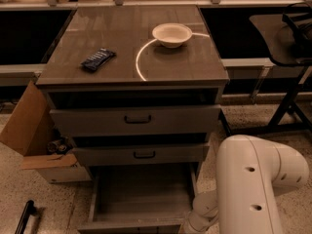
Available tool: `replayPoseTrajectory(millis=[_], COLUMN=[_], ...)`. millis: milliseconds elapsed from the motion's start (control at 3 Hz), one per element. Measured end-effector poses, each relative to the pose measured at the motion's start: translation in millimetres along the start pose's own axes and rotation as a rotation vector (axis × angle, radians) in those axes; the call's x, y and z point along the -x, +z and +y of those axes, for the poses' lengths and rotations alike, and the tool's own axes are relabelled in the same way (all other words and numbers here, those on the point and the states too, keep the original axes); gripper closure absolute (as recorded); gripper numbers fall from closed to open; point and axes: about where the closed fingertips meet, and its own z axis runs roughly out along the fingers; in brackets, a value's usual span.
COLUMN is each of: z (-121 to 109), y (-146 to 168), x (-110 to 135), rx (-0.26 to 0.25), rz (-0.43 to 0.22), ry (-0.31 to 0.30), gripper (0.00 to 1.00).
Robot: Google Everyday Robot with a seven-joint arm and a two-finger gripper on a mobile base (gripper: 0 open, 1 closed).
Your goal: Close bottom drawer
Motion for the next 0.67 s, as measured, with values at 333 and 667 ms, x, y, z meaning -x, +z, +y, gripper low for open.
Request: replayPoseTrajectory(millis=[333, 667], z=[-13, -29], y=[24, 27], x=[-13, -18], rx=[-0.047, -0.094], rz=[0.019, -0.013], ry=[0.012, 0.010], gripper=[1.00, 1.00])
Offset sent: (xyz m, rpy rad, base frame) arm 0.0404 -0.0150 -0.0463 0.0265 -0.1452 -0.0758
